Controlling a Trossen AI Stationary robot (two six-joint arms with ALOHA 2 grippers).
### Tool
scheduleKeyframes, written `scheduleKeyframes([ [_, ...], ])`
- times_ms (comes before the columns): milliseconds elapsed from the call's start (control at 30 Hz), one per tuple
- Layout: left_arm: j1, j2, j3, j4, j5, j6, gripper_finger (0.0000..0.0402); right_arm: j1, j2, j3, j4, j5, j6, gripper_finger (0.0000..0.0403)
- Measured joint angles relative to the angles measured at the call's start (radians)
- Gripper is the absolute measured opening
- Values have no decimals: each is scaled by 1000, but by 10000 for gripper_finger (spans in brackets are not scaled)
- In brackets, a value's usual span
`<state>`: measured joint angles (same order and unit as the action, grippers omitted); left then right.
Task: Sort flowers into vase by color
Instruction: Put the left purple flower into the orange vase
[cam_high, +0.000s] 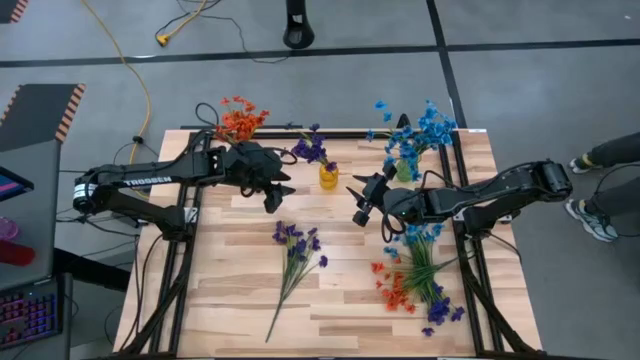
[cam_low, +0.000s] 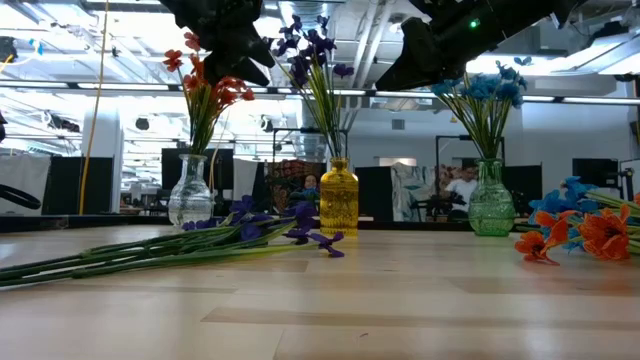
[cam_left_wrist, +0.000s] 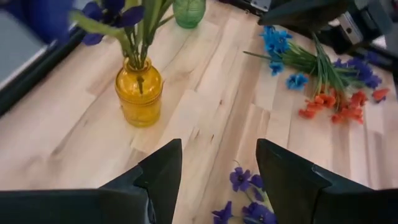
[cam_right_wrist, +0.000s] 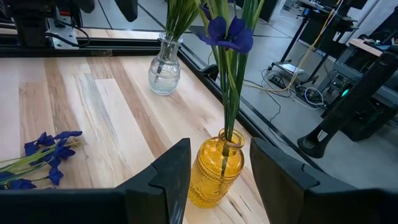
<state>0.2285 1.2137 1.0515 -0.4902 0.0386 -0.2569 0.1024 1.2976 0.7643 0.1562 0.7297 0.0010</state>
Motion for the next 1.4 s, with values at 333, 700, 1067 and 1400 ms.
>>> scheduleKeyframes([
  [333, -9, 6, 0, -71, 4, -151, 195, 0, 0, 0, 0, 0, 0, 191],
  [700, -229, 46, 0, -292, 0, -504, 195, 0, 0, 0, 0, 0, 0, 191],
  [1067, -371, 219, 0, -236, 95, -648, 195, 0, 0, 0, 4, 0, 0, 191],
  [1400, -414, 395, 0, -192, 223, -680, 195, 3, 0, 0, 2, -27, 2, 191],
])
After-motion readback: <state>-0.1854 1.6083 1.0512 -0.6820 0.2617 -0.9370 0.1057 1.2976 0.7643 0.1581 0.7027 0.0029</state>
